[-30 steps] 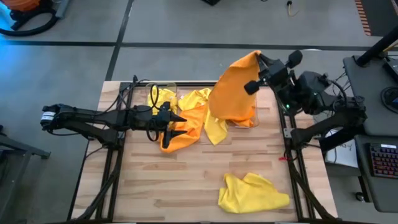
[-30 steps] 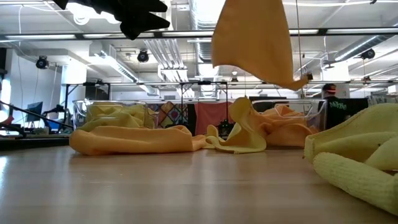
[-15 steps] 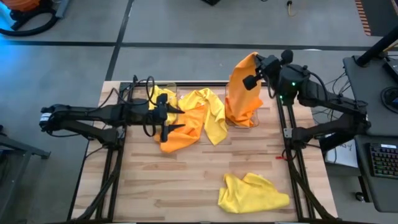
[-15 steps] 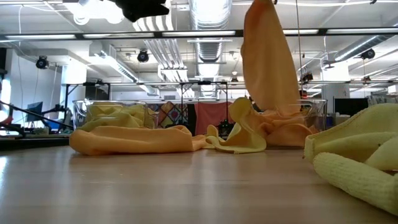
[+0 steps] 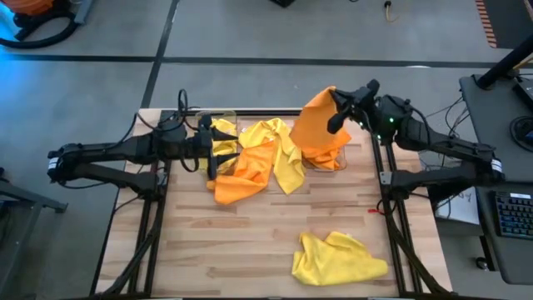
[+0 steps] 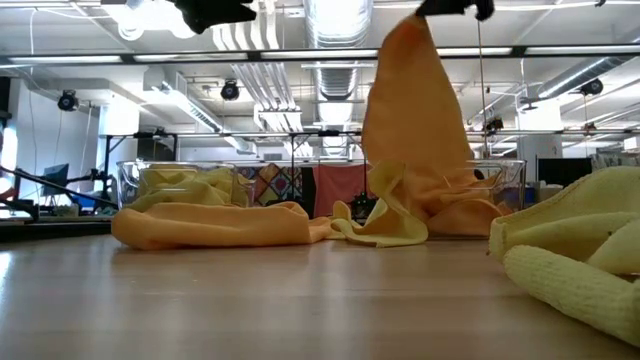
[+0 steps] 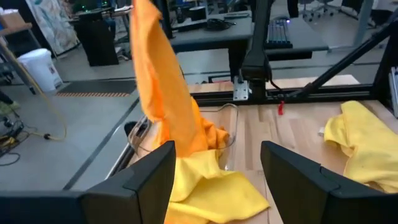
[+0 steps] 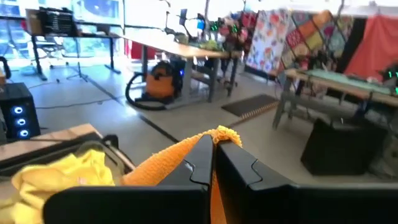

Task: Sort microfiber towel by color & place in baskets
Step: Put the orange microfiber cloth into the right transparent bin

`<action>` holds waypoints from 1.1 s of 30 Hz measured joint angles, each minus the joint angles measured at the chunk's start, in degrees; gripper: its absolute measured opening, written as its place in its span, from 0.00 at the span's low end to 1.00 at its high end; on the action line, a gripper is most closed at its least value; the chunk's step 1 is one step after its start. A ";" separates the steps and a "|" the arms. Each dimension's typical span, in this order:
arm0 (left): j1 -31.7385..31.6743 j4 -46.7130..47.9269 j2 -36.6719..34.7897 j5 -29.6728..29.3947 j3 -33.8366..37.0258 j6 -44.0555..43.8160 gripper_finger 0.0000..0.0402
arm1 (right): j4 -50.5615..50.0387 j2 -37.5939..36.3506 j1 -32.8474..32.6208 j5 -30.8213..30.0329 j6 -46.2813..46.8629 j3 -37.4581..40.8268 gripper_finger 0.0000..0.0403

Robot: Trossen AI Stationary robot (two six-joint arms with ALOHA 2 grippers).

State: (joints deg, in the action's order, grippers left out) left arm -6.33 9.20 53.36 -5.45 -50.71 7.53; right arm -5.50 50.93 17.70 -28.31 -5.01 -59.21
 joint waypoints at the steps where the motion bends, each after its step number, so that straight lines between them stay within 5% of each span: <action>1: 0.00 0.32 -0.55 -0.02 0.30 -0.58 0.55 | -0.04 -1.41 -0.03 -0.65 0.87 1.59 0.02; 7: 0.00 0.88 -3.51 -0.02 2.48 -2.15 0.55 | -0.19 -11.95 -0.18 -2.11 5.33 8.28 0.02; 14: 0.00 1.15 -4.48 -0.02 3.93 -2.51 0.55 | -4.59 -19.39 -0.18 4.33 13.81 10.58 0.02; 33: -0.07 -0.18 -3.61 -0.22 3.97 0.59 0.55 | -27.68 -5.70 -0.16 4.34 27.98 10.22 0.02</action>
State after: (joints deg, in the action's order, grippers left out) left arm -6.39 9.02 49.76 -5.67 -46.74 8.12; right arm -33.18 45.23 17.54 -23.97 22.97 -48.99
